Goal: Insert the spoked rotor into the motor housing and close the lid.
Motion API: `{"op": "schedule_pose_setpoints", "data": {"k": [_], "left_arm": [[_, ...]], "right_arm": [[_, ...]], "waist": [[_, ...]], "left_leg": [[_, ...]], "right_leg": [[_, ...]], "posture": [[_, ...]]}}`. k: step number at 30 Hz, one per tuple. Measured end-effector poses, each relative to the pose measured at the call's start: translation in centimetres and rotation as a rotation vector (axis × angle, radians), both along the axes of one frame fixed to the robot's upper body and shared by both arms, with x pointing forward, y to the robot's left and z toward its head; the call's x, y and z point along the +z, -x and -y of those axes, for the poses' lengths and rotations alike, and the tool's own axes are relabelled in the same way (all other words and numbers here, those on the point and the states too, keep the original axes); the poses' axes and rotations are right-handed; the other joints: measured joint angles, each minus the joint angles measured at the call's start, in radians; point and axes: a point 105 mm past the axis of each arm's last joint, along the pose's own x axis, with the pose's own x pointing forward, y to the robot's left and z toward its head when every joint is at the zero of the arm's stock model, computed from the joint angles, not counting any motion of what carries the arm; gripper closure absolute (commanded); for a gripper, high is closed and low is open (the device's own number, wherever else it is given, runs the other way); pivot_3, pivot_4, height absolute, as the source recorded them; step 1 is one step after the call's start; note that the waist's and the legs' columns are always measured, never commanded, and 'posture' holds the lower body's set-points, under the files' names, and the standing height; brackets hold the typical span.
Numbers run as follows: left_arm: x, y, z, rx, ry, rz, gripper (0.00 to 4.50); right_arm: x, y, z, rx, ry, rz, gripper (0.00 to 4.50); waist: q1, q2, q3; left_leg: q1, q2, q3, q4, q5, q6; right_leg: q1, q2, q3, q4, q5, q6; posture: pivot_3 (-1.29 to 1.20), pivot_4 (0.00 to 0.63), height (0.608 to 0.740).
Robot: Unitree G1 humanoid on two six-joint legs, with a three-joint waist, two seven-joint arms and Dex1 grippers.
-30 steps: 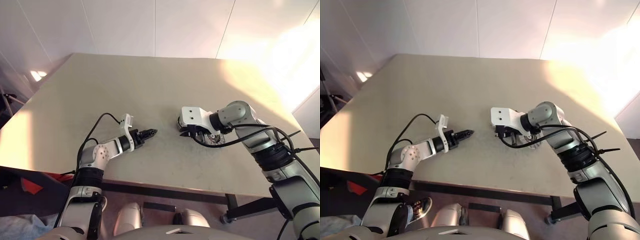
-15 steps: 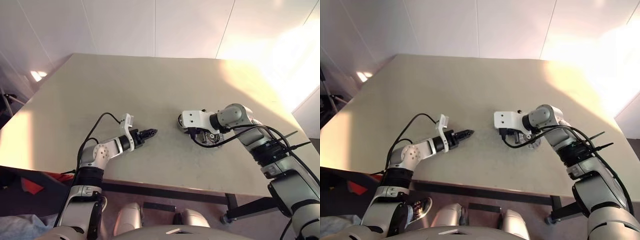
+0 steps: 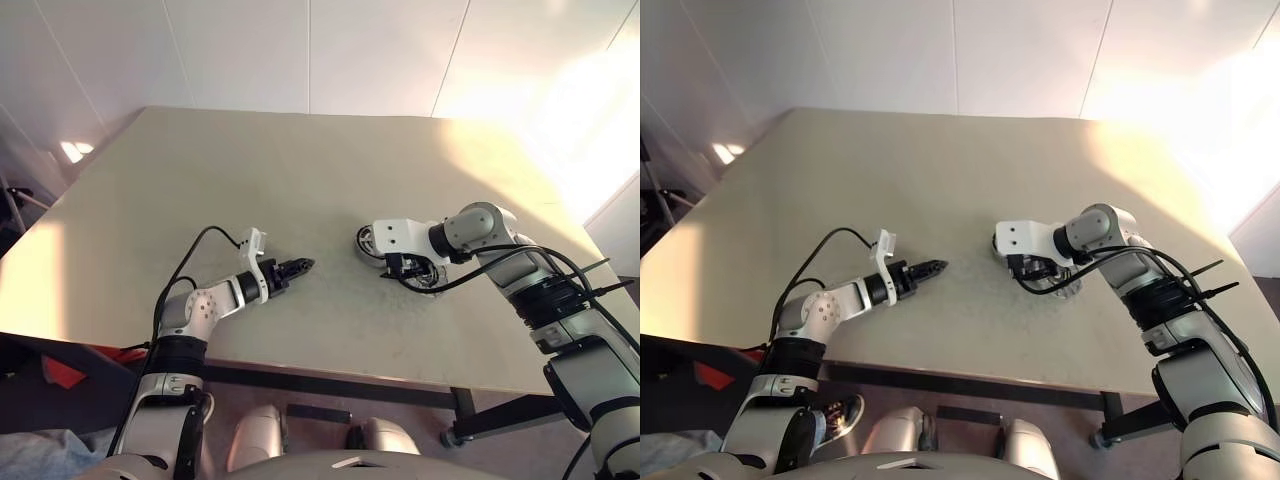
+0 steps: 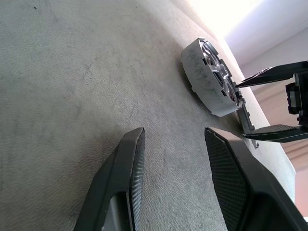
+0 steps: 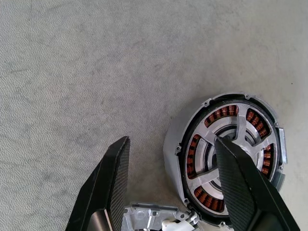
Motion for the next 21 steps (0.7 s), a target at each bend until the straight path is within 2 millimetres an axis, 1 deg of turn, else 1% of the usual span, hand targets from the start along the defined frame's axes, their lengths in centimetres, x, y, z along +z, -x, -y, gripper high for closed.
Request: {"op": "schedule_pose_setpoints", "data": {"k": [4, 8, 13, 16, 18, 21], "left_arm": [[0.0, 0.0, 0.0, 0.000, 0.000, 0.000, 2.40], [0.0, 0.0, 0.0, 0.000, 0.000, 0.000, 2.40], [-0.1, 0.0, -0.1, 0.005, -0.007, -0.005, 2.40], [-0.2, 0.0, -0.1, 0.008, -0.009, -0.007, 2.40], [-0.2, 0.0, -0.1, 0.008, -0.009, -0.008, 2.40], [-0.2, 0.0, -0.1, 0.007, -0.007, -0.007, 2.40]], "right_arm": [[-0.3, -0.1, 0.2, -0.018, -0.001, -0.008, 1.38], [-1.1, -0.3, 0.6, -0.056, -0.008, -0.038, 1.38], [-1.3, -0.6, 0.7, -0.053, -0.013, -0.041, 1.38], [-1.3, -0.7, 0.7, -0.058, -0.013, -0.042, 1.94], [-1.3, -0.8, 0.9, -0.066, -0.010, -0.038, 2.60], [-1.1, -1.0, 1.0, -0.073, -0.011, -0.033, 3.71]], "waist": [[0.000, 0.000, 0.000], [0.000, 0.000, 0.000], [-0.002, 0.000, 0.000], [-0.002, 0.000, 0.000], [-0.001, 0.000, 0.000], [0.000, 0.000, 0.000]], "left_leg": [[0.000, 0.000, 0.000, 0.000, 0.000, 0.000], [0.000, 0.000, 0.000, 0.000, 0.000, 0.000], [0.004, 0.000, 0.000, 0.000, 0.000, 0.000], [0.007, 0.000, 0.000, 0.000, 0.000, 0.000], [0.007, 0.000, 0.000, 0.000, 0.000, 0.000], [0.007, 0.000, 0.000, -0.001, 0.000, 0.000]], "right_leg": [[0.000, 0.000, 0.000, 0.000, 0.000, 0.000], [0.000, 0.000, 0.000, 0.000, 0.000, 0.000], [0.003, 0.000, 0.000, 0.000, 0.000, 0.000], [0.006, 0.000, 0.000, 0.000, 0.000, 0.001], [0.006, 0.000, 0.000, 0.000, 0.000, 0.001], [0.006, 0.000, 0.000, -0.001, 0.000, 0.000]], "posture": [[0.00, 0.000, 0.740], [0.00, 0.000, 0.740], [0.00, 0.000, 0.740], [0.00, 0.000, 0.740], [0.00, 0.000, 0.740], [0.00, 0.000, 0.740]]}}
